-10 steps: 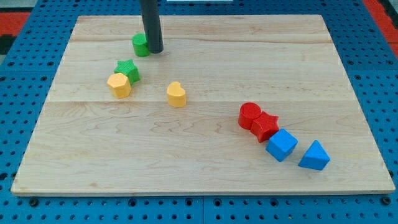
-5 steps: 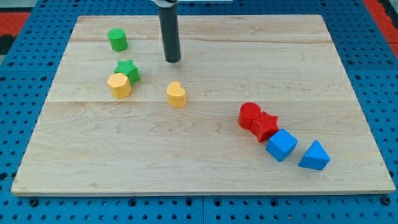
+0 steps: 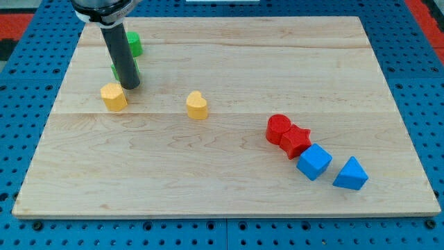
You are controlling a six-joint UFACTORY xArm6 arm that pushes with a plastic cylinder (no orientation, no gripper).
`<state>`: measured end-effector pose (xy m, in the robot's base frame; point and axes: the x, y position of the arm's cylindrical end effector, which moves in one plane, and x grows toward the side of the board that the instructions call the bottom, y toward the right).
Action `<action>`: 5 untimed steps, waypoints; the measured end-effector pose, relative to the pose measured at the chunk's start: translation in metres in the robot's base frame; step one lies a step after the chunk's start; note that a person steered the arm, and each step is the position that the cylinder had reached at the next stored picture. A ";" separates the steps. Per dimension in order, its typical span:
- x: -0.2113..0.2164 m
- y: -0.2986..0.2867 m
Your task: Form a vertical line of yellow hexagon and green star and green circle
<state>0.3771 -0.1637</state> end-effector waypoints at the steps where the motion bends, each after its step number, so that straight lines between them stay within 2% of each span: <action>1: -0.003 0.000; 3: -0.012 0.029; 5: -0.023 0.030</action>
